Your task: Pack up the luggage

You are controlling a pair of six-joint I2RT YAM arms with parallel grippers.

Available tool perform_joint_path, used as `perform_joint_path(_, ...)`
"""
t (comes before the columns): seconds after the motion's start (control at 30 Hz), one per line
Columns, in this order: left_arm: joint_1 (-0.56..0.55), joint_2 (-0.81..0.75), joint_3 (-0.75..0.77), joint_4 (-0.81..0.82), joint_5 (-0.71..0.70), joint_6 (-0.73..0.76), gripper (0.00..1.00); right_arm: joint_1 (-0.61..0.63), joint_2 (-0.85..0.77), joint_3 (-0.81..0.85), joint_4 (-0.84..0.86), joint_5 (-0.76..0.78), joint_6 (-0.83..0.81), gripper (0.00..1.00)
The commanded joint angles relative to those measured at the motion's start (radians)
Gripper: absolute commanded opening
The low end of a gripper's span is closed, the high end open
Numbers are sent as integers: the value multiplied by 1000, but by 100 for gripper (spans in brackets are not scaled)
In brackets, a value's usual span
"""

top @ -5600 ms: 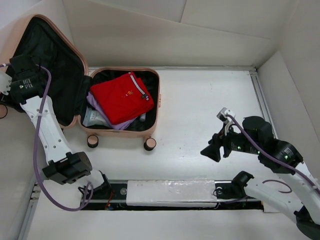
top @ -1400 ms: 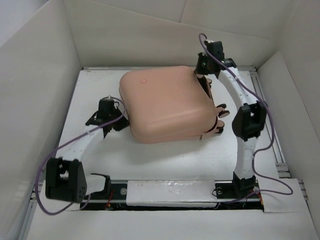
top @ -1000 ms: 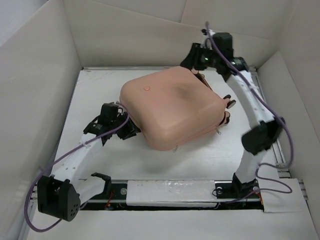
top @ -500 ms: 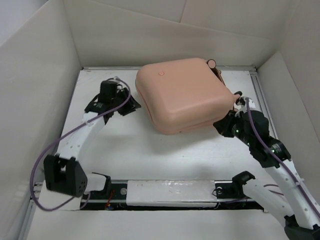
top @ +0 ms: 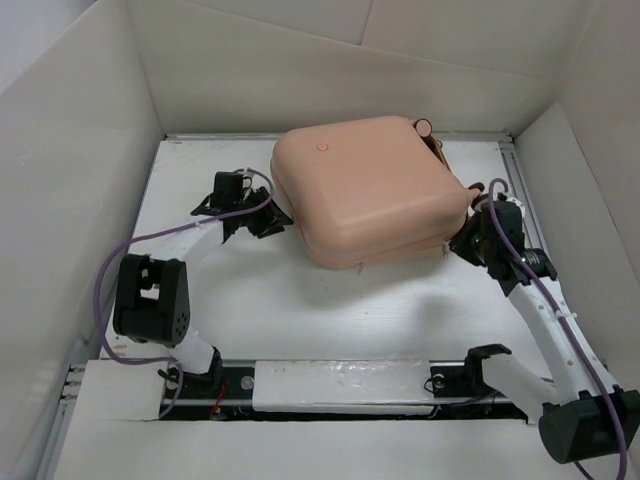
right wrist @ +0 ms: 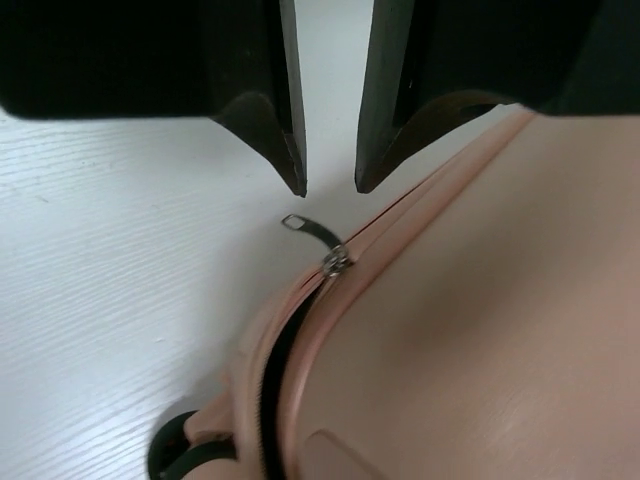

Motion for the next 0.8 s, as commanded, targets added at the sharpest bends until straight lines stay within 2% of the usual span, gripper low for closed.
perform_joint_path(0.0, -7, 39, 110, 103, 100, -4, 33, -67, -13, 36, 45, 23, -20, 33)
perform_joint_path(0.1, -7, 105, 144, 117, 109, 7, 39, -141, -3, 3, 80, -14, -34, 34)
perform_joint_path(0.17, -7, 140, 144, 181, 155, -3, 43, -187, 6, 3, 112, -55, -48, 36)
perform_joint_path(0.2, -7, 153, 144, 204, 170, -3, 51, -201, 24, 3, 136, -69, -61, 39)
perform_joint_path(0.27, -17, 183, 144, 250, 219, -16, 56, -239, 64, 15, 163, -92, -71, 42)
perform_joint_path(0.37, -40, 243, 158, 259, 219, -7, 56, -273, 125, 16, 294, -249, -116, 52)
perform_joint_path(0.43, -50, 260, 147, 282, 219, -16, 55, -282, 215, 61, 254, -280, -129, 52)
perform_joint_path(0.6, -50, 297, 101, 423, 219, -78, 54, -282, 305, 75, 253, -300, -138, 52)
perform_joint_path(0.67, -70, 334, 101, 457, 219, -87, 50, -282, 342, 75, 253, -300, -138, 50)
perform_joint_path(0.73, -79, 357, 115, 491, 230, -101, 40, -282, 351, 65, 253, -287, -129, 44)
perform_joint_path(0.77, -105, 377, 115, 503, 221, -111, 18, -282, 366, 65, 278, -300, -129, 40)
